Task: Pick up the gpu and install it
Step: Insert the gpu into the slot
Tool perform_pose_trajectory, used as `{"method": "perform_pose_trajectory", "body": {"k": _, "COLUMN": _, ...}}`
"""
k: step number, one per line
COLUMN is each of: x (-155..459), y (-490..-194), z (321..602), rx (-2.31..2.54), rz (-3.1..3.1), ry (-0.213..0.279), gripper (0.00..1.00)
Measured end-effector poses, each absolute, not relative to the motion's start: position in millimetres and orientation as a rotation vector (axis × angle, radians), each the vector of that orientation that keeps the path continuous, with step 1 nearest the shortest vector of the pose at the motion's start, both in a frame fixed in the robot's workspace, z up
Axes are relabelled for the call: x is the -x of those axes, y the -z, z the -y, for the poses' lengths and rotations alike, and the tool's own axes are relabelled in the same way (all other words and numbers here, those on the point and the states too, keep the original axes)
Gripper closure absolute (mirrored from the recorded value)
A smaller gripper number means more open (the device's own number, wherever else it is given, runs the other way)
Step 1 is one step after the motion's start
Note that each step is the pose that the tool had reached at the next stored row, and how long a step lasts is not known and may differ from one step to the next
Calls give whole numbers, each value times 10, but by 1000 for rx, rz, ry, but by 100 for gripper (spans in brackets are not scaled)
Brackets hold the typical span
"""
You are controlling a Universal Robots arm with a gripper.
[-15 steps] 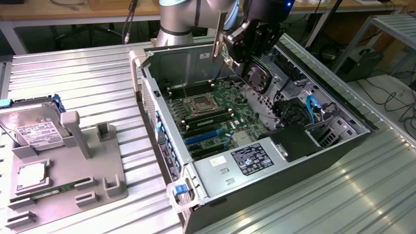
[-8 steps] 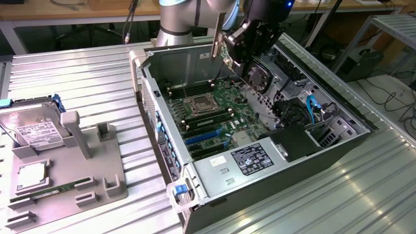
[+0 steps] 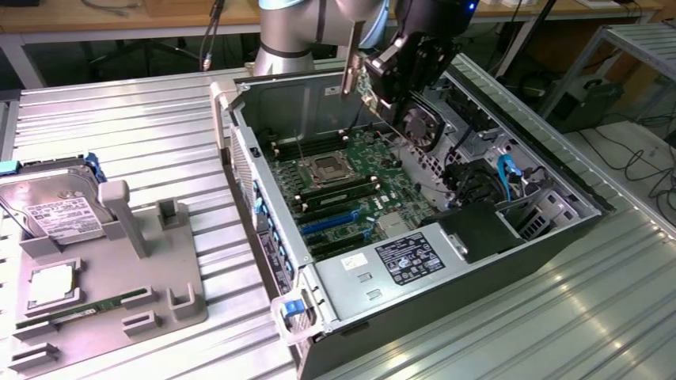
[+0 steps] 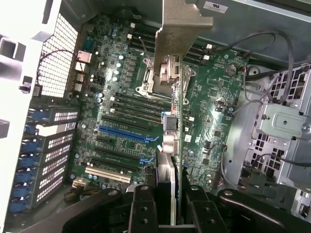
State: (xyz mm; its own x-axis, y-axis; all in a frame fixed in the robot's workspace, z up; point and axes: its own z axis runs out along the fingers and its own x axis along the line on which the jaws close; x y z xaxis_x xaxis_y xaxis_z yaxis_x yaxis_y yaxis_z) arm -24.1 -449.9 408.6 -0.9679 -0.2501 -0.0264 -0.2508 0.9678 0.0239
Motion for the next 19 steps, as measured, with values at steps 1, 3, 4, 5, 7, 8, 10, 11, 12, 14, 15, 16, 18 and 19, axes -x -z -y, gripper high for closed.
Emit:
{"method": "perform_pose_trajectory", "body": {"k": 1, "x": 241, "y": -4086, "z": 4499, "rx": 400, "rz": -3092, "ry": -42, "gripper": 72}}
{"method": "perform_pose_trajectory", "body": {"k": 3, "x": 241, "y": -4086, "z": 4499, "rx": 411, "rz": -3091, "ry": -42, "gripper": 72}}
{"method": "perform_pose_trajectory", "body": {"k": 4, "x": 241, "y": -4086, "z": 4499, "rx": 418, "rz": -3090, "ry": -42, "gripper": 72}}
{"method": "perform_pose_trajectory", "body": {"k": 5, "x": 241, "y": -4086, "z": 4499, "rx": 424, "rz": -3090, "ry": -42, "gripper": 72}}
{"method": "perform_pose_trajectory", "body": {"k": 7, "x": 241, "y": -4086, "z": 4499, "rx": 435, "rz": -3088, "ry": -43, "gripper": 72}}
{"method": "perform_pose_trajectory", "body": {"k": 8, "x": 241, "y": -4086, "z": 4500, "rx": 446, "rz": -3087, "ry": -43, "gripper": 72}}
{"method": "perform_pose_trajectory", "body": {"k": 10, "x": 241, "y": -4086, "z": 4500, "rx": 459, "rz": -3085, "ry": -43, "gripper": 72}}
{"method": "perform_pose_trajectory", "body": {"k": 11, "x": 241, "y": -4086, "z": 4501, "rx": 465, "rz": -3084, "ry": -43, "gripper": 72}}
{"method": "perform_pose_trajectory", "body": {"k": 12, "x": 241, "y": -4086, "z": 4501, "rx": 469, "rz": -3083, "ry": -43, "gripper": 72}}
{"method": "perform_pose_trajectory", "body": {"k": 14, "x": 241, "y": -4086, "z": 4501, "rx": 479, "rz": -3082, "ry": -43, "gripper": 72}}
{"method": "perform_pose_trajectory", "body": {"k": 15, "x": 241, "y": -4086, "z": 4502, "rx": 485, "rz": -3081, "ry": -43, "gripper": 72}}
{"method": "perform_pose_trajectory", "body": {"k": 16, "x": 241, "y": -4086, "z": 4502, "rx": 489, "rz": -3080, "ry": -43, "gripper": 72}}
{"method": "perform_pose_trajectory", "body": {"k": 18, "x": 241, "y": -4086, "z": 4502, "rx": 499, "rz": -3079, "ry": -43, "gripper": 72}}
{"method": "perform_pose_trajectory", "body": {"k": 19, "x": 241, "y": -4086, "z": 4502, "rx": 504, "rz": -3078, "ry": -43, "gripper": 72}}
